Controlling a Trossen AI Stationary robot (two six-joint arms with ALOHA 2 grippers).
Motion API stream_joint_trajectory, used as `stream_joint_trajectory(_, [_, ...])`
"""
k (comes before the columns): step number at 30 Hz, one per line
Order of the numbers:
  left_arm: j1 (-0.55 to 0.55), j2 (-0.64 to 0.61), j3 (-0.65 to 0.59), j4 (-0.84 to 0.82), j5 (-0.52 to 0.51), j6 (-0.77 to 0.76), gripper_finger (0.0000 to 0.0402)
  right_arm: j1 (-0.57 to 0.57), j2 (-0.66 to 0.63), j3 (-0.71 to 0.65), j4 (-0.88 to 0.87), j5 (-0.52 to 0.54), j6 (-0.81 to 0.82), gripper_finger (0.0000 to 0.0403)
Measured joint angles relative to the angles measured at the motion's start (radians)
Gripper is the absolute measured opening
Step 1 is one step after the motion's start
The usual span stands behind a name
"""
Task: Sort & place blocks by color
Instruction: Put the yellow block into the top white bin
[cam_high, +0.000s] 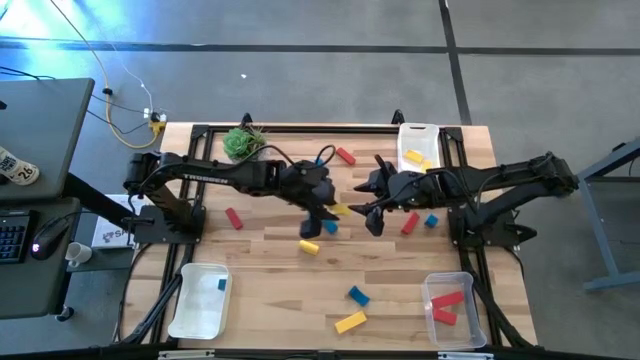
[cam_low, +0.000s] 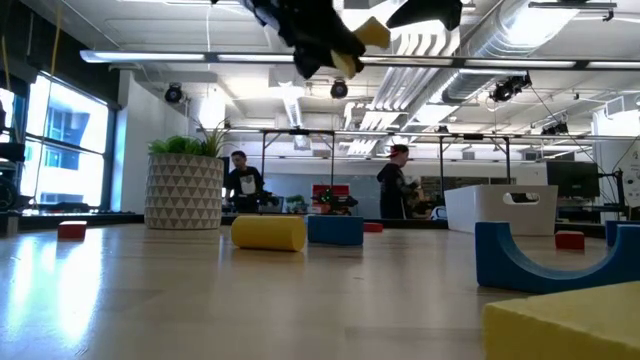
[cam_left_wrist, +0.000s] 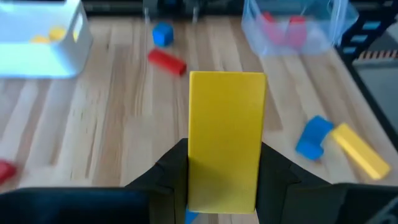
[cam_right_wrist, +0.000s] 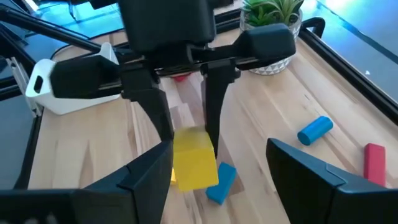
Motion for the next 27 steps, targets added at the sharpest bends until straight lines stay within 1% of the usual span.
stream_joint_trajectory(14, [-0.006,0.002,0.000,0.180,-0.001,-0.041,0.0103,0.001,0.016,0.000,0.006,-0.025,0.012,0.0245])
stream_joint_trajectory(19, [-0.005,0.001,0.000,0.183,0.000,-0.041,0.0107,0.000,0.035,0.000,0.016,-0.051,0.015,0.0245])
stream_joint_trajectory(22, [-0.006,0.001,0.000,0.182,0.002,-0.028,0.0105,0.000,0.050,-0.001,0.010,-0.047,0.033,0.0244])
stream_joint_trajectory(25, [-0.006,0.002,0.000,0.178,0.001,-0.014,0.0105,0.001,0.059,-0.001,0.014,-0.045,0.035,0.0232])
stream_joint_trajectory(27, [-0.005,0.002,0.000,0.174,0.001,-0.014,0.0108,0.001,0.061,-0.001,0.015,-0.045,0.035,0.0212])
